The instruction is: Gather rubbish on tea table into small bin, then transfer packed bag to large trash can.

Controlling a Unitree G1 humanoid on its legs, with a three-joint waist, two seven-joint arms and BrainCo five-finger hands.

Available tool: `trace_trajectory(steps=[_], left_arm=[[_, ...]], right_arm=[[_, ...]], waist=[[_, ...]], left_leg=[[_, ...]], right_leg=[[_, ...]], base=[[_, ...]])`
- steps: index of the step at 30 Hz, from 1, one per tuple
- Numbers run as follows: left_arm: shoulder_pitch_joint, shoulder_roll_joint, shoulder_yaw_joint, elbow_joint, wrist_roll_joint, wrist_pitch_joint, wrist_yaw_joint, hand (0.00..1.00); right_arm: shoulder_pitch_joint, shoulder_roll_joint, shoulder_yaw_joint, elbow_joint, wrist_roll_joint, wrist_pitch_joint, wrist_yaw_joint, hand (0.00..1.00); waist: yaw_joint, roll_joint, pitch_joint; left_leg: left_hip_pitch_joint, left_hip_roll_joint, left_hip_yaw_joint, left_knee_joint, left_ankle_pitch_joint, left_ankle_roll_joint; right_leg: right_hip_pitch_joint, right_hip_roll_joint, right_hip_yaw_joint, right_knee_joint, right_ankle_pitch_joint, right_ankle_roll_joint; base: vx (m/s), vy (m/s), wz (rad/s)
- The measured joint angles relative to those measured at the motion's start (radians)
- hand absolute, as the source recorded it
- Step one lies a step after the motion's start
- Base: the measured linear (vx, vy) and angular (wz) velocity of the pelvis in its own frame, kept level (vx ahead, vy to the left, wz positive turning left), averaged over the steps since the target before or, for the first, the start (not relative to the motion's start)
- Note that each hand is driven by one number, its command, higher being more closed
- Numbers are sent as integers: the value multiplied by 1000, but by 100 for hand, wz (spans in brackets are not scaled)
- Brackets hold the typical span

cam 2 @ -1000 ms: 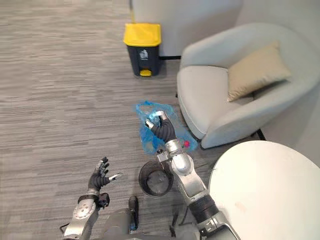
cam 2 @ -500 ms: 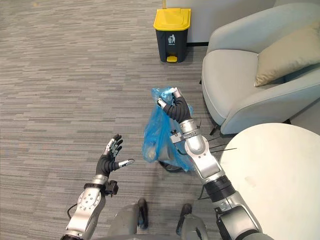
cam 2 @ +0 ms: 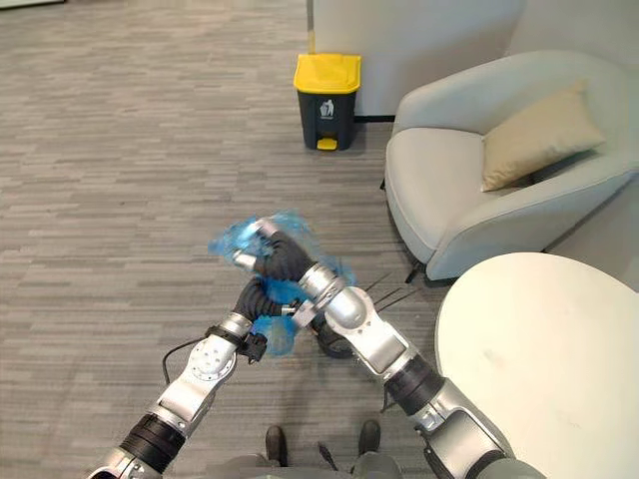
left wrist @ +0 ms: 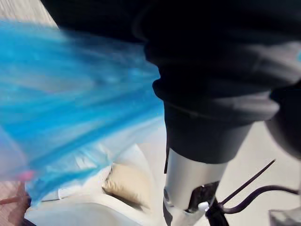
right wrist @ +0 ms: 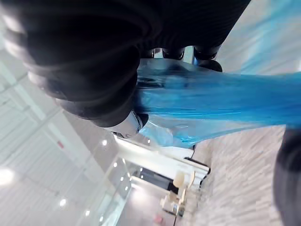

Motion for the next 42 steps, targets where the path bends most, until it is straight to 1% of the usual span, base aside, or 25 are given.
trace_trajectory(steps=[3,4,7,9,11,12,14,15,19,22,28,29,32,37,38,40,42], left_arm=[[-19,-2,-5,23,23,1,4,0],[-24,-5,-5,44,37,2,10,0],[-25,-4,-5,66,79,5,43,0],[-25,-6,-5,80,99,6,50,0],[-26,-8,-6,104,120,15,53,0],[-26,-9,-7,120,139,24,66,0],[-35,-20,-10,145,157,36,72,0],[-47,-23,-18,162,168,43,77,100],[-78,-48,-40,207,197,50,92,100],[-103,-61,-57,241,222,60,94,100],[-114,-81,-83,258,219,64,137,100],[-120,-84,-84,257,213,64,142,100],[-130,-85,-84,222,188,64,156,100],[-123,-93,-59,110,141,63,154,100],[-102,-97,-30,74,127,62,154,100],[-70,-103,13,50,110,57,154,100],[-7,-115,87,23,106,55,154,100]], right_arm=[[-7,2,32,0,8,9,18,100],[-15,2,48,0,14,25,19,100],[-40,2,82,0,33,39,35,100],[-62,2,113,10,32,45,36,100],[-86,2,139,25,32,60,36,100],[-110,8,155,51,31,61,35,100],[-125,16,160,71,30,65,30,100],[-137,25,164,89,30,65,25,100],[-164,32,180,119,29,66,5,100],[-183,32,198,135,29,81,-11,100],[-183,39,200,135,29,82,-20,100],[-183,43,200,135,29,82,-28,0],[-183,75,199,133,29,74,-33,0],[-163,77,175,74,9,37,-33,0],[-124,77,147,24,-27,19,-33,0],[-73,73,112,-27,-68,4,-33,0],[12,54,54,-74,-130,-24,-33,0]], waist=[[0,-4,-14],[0,-4,-14],[1,-5,-23],[4,-5,-24],[7,-6,-26],[7,-6,-26],[10,-6,-26],[10,-6,-26],[14,-4,-28],[14,-3,-29],[13,1,-31],[13,2,-31],[10,5,-31],[7,15,-32],[6,15,-32],[4,16,-32],[4,17,-33]], left_leg=[[5,7,-8,-1,3,-4],[23,13,-16,-5,4,-7],[34,22,-28,-35,8,-13],[41,32,-29,-39,13,-20],[48,35,-30,-52,21,-32],[48,39,-31,-52,24,-35],[47,48,-32,-53,28,-38],[46,51,-33,-53,30,-41],[42,65,-40,-52,36,-50],[40,78,-46,-52,40,-57],[34,96,-55,-49,44,-64],[33,98,-55,-49,44,-64],[32,105,-55,-47,43,-64],[30,105,-54,-47,43,-64],[31,105,-52,-47,43,-64],[32,104,-50,-47,43,-64],[38,102,-44,-54,43,-64]], right_leg=[[8,10,2,-9,4,-6],[26,16,3,-11,4,-6],[35,30,5,-22,3,-8],[34,36,6,-26,7,-13],[35,46,5,-26,11,-18],[35,51,5,-28,13,-21],[36,58,4,-31,15,-24],[36,62,3,-33,16,-25],[44,77,-3,-51,24,-36],[45,90,-7,-51,24,-42],[45,109,-16,-51,19,-51],[45,109,-16,-51,17,-53],[45,113,-17,-51,13,-59],[42,113,-14,-51,11,-57],[41,113,-12,-51,10,-55],[41,113,-10,-51,10,-55],[40,111,-7,-51,9,-53]], base=[[-15,-32,-5],[-21,-35,-2],[-61,-22,0],[-24,-28,0],[-29,-27,-3],[-33,-13,-1],[0,0,0],[0,0,0],[0,0,0],[0,-6,1],[-5,1,3],[0,0,0],[-5,10,0],[2,22,-1],[13,44,-4],[16,37,-4],[16,39,-5]])
